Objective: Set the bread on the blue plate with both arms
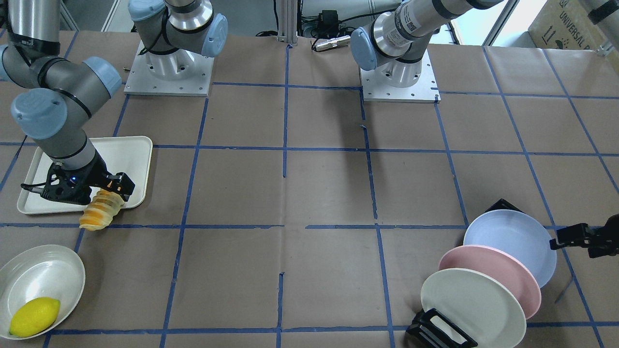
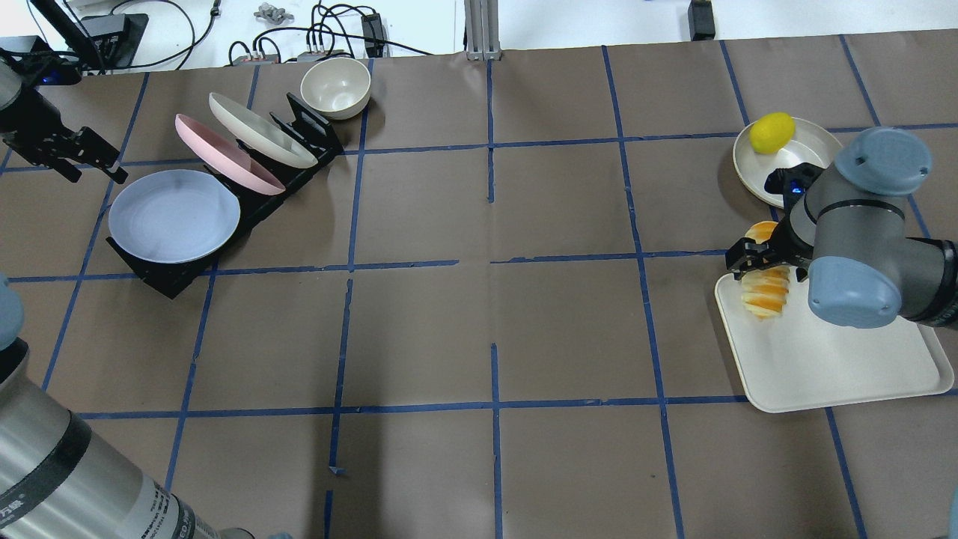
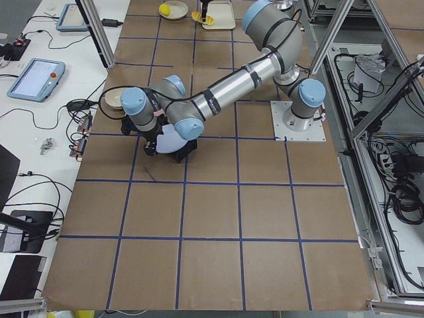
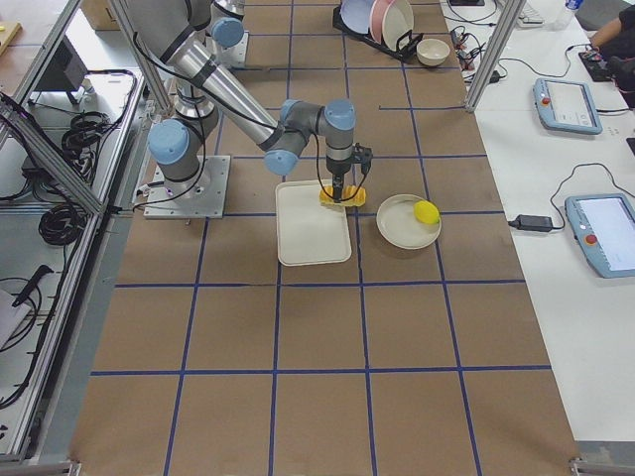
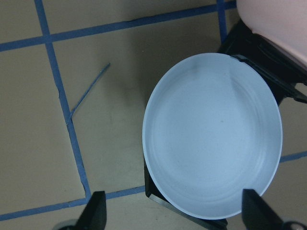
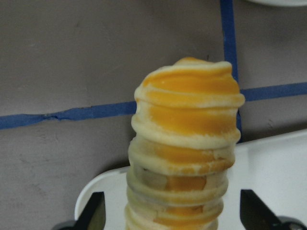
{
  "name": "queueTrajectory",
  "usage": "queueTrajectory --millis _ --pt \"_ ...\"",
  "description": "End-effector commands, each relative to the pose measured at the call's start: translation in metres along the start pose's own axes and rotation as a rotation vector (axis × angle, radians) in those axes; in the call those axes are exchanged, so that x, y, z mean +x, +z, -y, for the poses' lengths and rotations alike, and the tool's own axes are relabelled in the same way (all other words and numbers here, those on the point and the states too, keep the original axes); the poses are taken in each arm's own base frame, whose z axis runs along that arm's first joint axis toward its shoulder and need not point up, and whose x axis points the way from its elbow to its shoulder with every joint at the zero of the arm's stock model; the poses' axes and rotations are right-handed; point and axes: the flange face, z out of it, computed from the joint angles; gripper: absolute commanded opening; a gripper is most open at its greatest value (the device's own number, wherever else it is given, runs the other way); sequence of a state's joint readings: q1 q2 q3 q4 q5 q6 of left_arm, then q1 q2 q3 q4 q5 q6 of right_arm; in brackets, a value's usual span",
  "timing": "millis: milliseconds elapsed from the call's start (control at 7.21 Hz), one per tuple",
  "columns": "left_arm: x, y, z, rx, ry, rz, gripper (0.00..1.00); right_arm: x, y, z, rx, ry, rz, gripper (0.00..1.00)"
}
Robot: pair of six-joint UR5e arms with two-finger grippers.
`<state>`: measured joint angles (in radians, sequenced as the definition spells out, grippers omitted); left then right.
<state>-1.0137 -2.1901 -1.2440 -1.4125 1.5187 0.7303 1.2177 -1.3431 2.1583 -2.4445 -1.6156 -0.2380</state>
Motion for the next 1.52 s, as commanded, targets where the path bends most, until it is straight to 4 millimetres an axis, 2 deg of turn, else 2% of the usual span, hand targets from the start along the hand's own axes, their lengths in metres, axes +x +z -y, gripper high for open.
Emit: queueTrajectory --millis 0,139,277,416,693,832,970,1109,1248,1386 --pt "-0.01 0.033 0.009 -0.028 -0.008 -0.031 0.91 0.0 0.005 -0.005 -0.018 0.011 -0.002 0.5" --pt "-0.011 0.044 0.005 -0.049 -0.013 -0.045 0.68 0.0 -0.001 -0.005 -0.034 0.012 0.011 0.24" --pt "-0.01 0.042 0.005 -0.053 -0.019 -0.05 0.44 -0.001 -0.023 -0.004 -0.061 0.01 0.026 0.12" --pt "-0.01 0.036 0.006 -0.047 -0.035 -0.041 0.28 0.0 -0.043 0.003 -0.08 0.018 0.028 0.09" --pt "-0.01 0.035 0.001 -0.076 -0.084 -0.063 0.15 -0.011 -0.069 0.017 -0.128 0.042 0.09 0.12" --pt "-0.008 0.03 -0.002 -0.087 -0.097 -0.066 0.11 -0.023 -0.089 0.023 -0.163 0.036 0.1 0.1" --pt "-0.009 0.027 -0.002 -0.088 -0.096 -0.056 0.1 -0.043 -0.12 0.029 -0.188 0.051 0.1 0.09" --pt "-0.006 0.017 -0.002 -0.081 -0.093 -0.046 0.1 -0.079 -0.164 0.033 -0.172 0.04 0.097 0.08" --pt "-0.005 -0.001 -0.009 -0.088 -0.089 -0.029 0.1 -0.123 -0.196 0.033 -0.163 0.008 0.088 0.07" --pt "-0.003 -0.011 -0.021 -0.12 -0.082 0.018 0.1 -0.148 -0.216 0.03 -0.131 -0.017 0.089 0.08"
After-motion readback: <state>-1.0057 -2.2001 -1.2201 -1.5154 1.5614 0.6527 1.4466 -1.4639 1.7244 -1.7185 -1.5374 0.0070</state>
